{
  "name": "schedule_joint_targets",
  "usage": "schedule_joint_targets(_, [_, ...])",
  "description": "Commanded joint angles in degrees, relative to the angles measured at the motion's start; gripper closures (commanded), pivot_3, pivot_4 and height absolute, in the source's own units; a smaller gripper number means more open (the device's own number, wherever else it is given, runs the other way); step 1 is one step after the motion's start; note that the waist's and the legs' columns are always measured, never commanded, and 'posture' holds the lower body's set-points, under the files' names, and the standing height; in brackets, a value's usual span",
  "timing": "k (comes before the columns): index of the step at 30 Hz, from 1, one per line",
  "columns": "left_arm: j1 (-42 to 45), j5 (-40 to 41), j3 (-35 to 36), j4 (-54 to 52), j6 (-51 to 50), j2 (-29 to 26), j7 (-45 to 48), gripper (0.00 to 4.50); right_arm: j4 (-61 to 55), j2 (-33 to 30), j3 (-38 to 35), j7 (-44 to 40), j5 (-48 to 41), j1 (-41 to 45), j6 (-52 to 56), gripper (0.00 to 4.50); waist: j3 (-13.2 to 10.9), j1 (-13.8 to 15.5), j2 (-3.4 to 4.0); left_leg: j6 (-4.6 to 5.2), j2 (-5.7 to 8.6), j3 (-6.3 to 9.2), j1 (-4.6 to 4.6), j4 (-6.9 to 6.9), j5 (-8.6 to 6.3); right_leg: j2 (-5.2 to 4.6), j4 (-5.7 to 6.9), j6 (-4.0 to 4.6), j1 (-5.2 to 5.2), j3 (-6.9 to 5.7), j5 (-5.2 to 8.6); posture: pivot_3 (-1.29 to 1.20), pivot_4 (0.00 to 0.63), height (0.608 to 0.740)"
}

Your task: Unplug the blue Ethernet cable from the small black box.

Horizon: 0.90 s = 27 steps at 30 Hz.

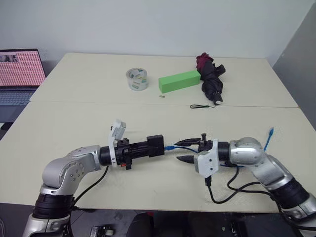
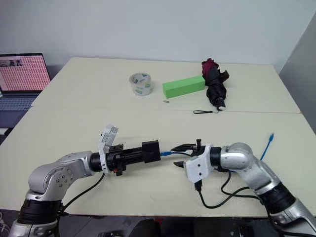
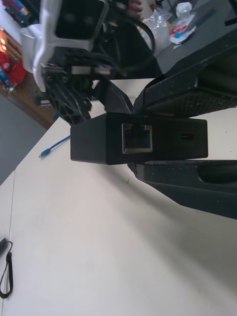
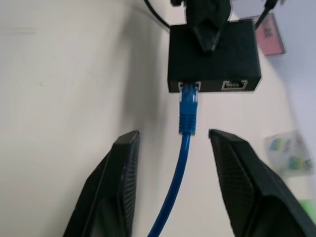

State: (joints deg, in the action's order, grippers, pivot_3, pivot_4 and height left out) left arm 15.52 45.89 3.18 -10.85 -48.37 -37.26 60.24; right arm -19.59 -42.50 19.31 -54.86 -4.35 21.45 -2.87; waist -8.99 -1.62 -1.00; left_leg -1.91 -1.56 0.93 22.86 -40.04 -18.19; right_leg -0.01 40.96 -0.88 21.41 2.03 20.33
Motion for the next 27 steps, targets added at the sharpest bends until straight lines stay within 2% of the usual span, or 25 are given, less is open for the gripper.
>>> schedule_joint_targets(1, [1.41,-0.66,-1.07,-1.30,2.33,-2.13,4.72,3.72,-10.69,-0.03,-5.89,0.57,-21.49,-0.05,25.02,2.30,0.00,-0.02,0.00,0.00,-0.01,0.02,-0.01,0.00,0.00,0.00,0.00,0.00,-0.03,-0.03,0.00,0.00,0.150,0.740])
schedule_joint_targets(4, [2.08,-1.56,-2.12,-1.21,3.36,-3.19,6.94,3.72,-13.12,1.38,-8.25,3.08,-31.11,0.67,37.30,2.30,0.00,-0.03,0.00,0.01,0.00,0.05,-0.02,0.01,-0.01,0.01,0.01,0.00,-0.03,-0.04,0.00,0.00,0.150,0.740])
schedule_joint_targets(9, [3.85,-0.41,-2.09,-1.87,2.84,-3.59,8.51,3.72,-11.05,6.08,-9.77,7.96,-37.50,1.44,47.09,2.30,-0.01,-0.05,0.00,0.03,0.03,0.06,0.00,0.02,-0.02,0.00,-0.02,0.00,-0.02,-0.04,0.00,0.00,0.150,0.740])
schedule_joint_targets(18, [4.68,0.95,-1.76,-4.23,2.04,-3.78,8.62,3.72,-6.82,8.81,-11.26,7.55,-43.43,3.11,54.77,2.30,0.00,-0.11,0.00,0.03,0.05,0.04,0.02,0.02,-0.02,-0.01,-0.05,0.00,0.00,-0.01,0.00,0.00,0.150,0.740])
schedule_joint_targets(27, [4.89,1.77,-1.83,-5.48,1.42,-3.58,8.05,3.72,-5.44,9.29,-10.28,5.63,-44.35,4.88,57.21,2.30,-0.01,-0.15,0.00,0.05,0.05,0.04,0.02,0.03,-0.03,0.00,-0.06,0.00,0.00,-0.02,0.00,0.00,0.150,0.740])
